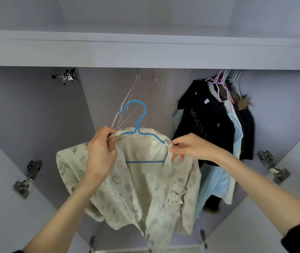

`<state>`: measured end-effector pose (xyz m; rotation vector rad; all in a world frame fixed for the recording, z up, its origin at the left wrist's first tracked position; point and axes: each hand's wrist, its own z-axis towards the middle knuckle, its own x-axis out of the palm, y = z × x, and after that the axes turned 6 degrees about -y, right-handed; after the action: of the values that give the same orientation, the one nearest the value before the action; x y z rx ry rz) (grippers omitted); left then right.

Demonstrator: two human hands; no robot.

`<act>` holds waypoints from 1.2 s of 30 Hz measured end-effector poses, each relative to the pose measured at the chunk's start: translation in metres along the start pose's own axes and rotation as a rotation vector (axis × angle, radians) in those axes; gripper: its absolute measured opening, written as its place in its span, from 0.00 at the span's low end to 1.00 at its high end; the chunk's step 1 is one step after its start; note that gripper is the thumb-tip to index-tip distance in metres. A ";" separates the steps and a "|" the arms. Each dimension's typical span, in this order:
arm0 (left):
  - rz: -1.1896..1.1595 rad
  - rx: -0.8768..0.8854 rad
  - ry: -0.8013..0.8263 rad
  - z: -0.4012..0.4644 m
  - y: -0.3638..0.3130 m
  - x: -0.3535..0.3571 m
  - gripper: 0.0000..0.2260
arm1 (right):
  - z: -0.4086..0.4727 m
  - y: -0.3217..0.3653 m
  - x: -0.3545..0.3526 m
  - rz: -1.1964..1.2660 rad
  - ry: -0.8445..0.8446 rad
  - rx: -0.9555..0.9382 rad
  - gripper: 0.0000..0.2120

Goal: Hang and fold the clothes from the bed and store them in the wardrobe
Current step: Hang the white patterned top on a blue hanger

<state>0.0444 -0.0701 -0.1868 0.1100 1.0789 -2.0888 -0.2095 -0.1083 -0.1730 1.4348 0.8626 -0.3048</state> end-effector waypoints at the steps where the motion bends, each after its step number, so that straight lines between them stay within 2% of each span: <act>1: -0.007 -0.010 0.000 0.000 -0.001 0.000 0.06 | -0.001 0.000 -0.001 -0.078 -0.046 -0.039 0.05; 2: -0.015 -0.021 -0.001 0.000 -0.001 0.000 0.06 | 0.000 0.000 -0.002 -0.218 -0.116 -0.087 0.05; 4: -0.030 -0.041 0.011 0.001 -0.005 0.002 0.05 | 0.002 0.001 -0.001 -0.507 -0.275 -0.177 0.12; 5: -0.039 -0.045 0.017 0.001 -0.007 0.003 0.05 | 0.001 0.003 0.000 -0.538 -0.334 -0.221 0.13; 8: -0.059 -0.027 0.009 0.003 -0.014 0.003 0.04 | 0.002 0.005 0.002 -0.382 -0.391 -0.341 0.10; 11: -0.071 -0.006 0.008 0.003 -0.022 0.002 0.04 | -0.001 0.007 0.010 -0.086 -0.420 -0.316 0.10; 13: -0.075 0.005 0.029 0.003 -0.026 0.002 0.03 | -0.001 0.009 0.014 0.017 -0.477 -0.285 0.10; 15: -0.006 0.026 0.039 0.005 -0.022 -0.001 0.01 | -0.001 0.007 0.012 0.038 -0.520 -0.269 0.06; 19: 0.240 0.027 -0.058 0.014 0.000 -0.019 0.03 | -0.007 -0.009 -0.005 0.046 -0.599 -0.239 0.07; 21: 0.306 0.040 -0.038 0.014 0.000 -0.018 0.03 | -0.008 -0.009 -0.004 0.031 -0.598 -0.240 0.06; 24: 0.210 0.075 0.044 0.008 -0.014 -0.004 0.05 | -0.005 -0.002 0.007 0.008 -0.601 -0.278 0.06; 27: 0.106 0.187 0.106 0.008 -0.017 -0.002 0.06 | -0.005 -0.002 0.007 0.017 -0.615 -0.294 0.08; 31: 0.178 0.240 0.252 0.020 -0.006 -0.009 0.11 | -0.013 -0.005 -0.003 0.064 -0.645 -0.293 0.06; 33: 0.216 0.311 0.277 0.024 -0.004 -0.005 0.09 | -0.015 -0.005 -0.004 0.080 -0.636 -0.288 0.05; 36: 0.145 0.250 0.259 0.025 -0.006 0.002 0.08 | -0.017 -0.006 -0.007 0.114 -0.617 -0.275 0.03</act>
<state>0.0454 -0.0875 -0.1681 0.5783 0.9203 -2.1066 -0.2233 -0.0955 -0.1708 1.0366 0.3018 -0.4892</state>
